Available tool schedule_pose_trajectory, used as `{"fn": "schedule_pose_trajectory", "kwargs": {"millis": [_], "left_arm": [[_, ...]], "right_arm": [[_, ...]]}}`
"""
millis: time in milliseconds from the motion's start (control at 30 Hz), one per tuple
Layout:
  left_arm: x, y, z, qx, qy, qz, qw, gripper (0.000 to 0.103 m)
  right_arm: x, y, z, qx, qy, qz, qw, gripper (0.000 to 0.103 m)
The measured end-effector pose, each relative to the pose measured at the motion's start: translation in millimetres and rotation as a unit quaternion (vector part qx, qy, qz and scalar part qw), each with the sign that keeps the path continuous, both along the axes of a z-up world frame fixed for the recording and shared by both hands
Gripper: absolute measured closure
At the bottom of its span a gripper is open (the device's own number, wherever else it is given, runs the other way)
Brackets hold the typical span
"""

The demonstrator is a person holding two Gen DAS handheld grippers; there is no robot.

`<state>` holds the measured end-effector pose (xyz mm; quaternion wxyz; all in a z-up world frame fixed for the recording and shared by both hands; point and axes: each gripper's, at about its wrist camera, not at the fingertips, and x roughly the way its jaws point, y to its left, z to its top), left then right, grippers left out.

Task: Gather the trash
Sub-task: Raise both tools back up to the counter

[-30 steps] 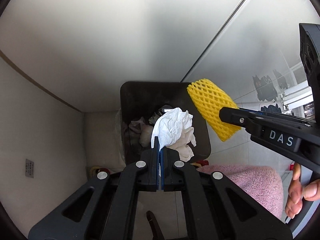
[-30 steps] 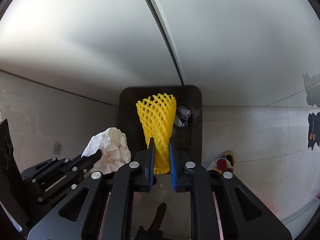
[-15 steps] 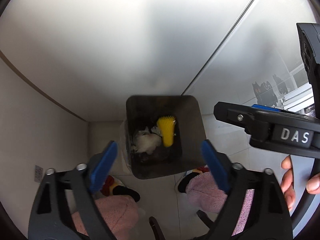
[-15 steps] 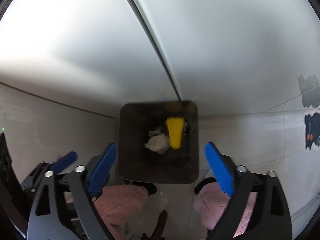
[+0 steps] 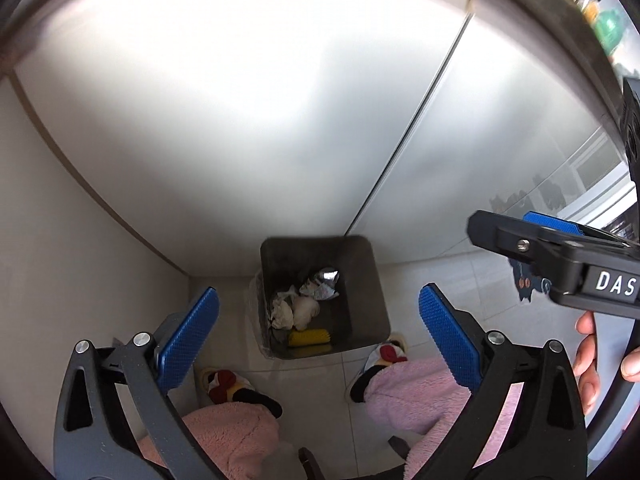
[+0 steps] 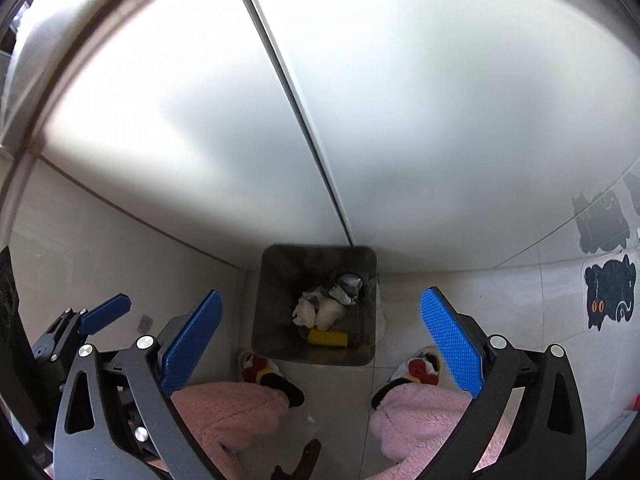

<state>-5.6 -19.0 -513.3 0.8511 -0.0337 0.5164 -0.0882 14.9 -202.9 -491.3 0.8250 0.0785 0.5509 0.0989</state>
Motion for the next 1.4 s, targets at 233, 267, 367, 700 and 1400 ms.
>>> {"fn": "schedule_pose_trajectory", "kwargs": {"millis": [233, 267, 367, 700, 1400], "left_arm": [[-22, 10, 59, -0.009, -0.044, 0.008, 0.999, 0.008], [-25, 11, 68, -0.009, -0.051, 0.008, 0.9986, 0.008], [-29, 14, 97, -0.006, -0.073, 0.004, 0.9973, 0.008], [-11, 23, 197, 0.014, -0.138, -0.004, 0.9903, 0.008], [111, 26, 232, 0.024, -0.144, -0.022, 0.9891, 0.018]], "right_arm": [[-26, -16, 61, 0.009, -0.064, 0.0, 0.998, 0.003], [-29, -18, 69, 0.011, -0.071, 0.001, 0.997, 0.003], [-36, -23, 99, 0.016, -0.095, 0.004, 0.995, 0.003], [-18, -30, 190, 0.003, -0.171, 0.005, 0.985, 0.003], [142, -21, 240, 0.029, -0.128, -0.031, 0.991, 0.016]]}}
